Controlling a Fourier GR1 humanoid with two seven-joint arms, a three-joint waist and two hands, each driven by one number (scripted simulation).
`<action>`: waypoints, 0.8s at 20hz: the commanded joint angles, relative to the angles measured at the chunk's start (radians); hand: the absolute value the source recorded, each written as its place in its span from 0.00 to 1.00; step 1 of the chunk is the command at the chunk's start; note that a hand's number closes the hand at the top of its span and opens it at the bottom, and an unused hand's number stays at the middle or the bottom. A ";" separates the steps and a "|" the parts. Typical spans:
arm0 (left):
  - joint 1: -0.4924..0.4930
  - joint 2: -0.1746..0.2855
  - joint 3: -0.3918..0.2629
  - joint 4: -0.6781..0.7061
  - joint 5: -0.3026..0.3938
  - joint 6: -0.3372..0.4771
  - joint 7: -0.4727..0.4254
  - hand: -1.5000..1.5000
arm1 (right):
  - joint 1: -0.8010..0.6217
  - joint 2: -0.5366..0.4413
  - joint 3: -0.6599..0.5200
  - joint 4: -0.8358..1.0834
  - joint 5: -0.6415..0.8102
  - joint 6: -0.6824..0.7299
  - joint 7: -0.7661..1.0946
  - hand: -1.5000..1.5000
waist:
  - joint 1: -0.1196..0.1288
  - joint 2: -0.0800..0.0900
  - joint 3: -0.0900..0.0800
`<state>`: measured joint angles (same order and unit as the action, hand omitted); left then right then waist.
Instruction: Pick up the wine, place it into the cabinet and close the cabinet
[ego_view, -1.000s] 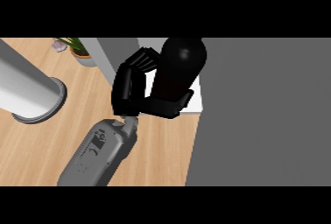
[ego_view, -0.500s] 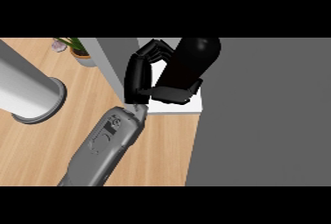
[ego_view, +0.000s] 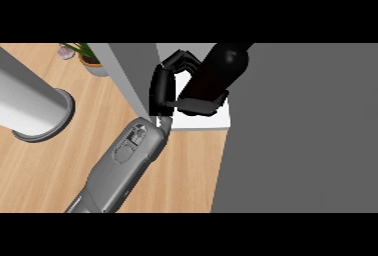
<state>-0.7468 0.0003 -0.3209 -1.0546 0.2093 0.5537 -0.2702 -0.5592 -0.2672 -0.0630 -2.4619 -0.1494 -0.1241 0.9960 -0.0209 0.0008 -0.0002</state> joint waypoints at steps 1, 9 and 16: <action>0.007 0.002 0.058 0.098 0.016 -0.082 -0.082 1.00 | -0.042 -0.024 -0.039 -0.071 -0.089 -0.011 0.077 0.00 | 0.005 0.000 0.000; -0.001 0.000 -0.059 0.189 0.153 -0.008 -0.154 1.00 | -0.019 -0.001 -0.049 -0.079 -0.105 -0.001 0.053 0.00 | -0.004 0.000 0.000; -0.063 0.000 -0.042 0.428 0.141 -0.023 -0.272 1.00 | 0.088 0.051 0.003 -0.078 -0.073 0.039 -0.044 0.00 | -0.009 0.006 0.000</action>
<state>-0.7784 0.0001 -0.3756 -0.7354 0.3525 0.5472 -0.4892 -0.5671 -0.2439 -0.0650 -2.4461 -0.1597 -0.1104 0.9786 -0.0292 0.0038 -0.0004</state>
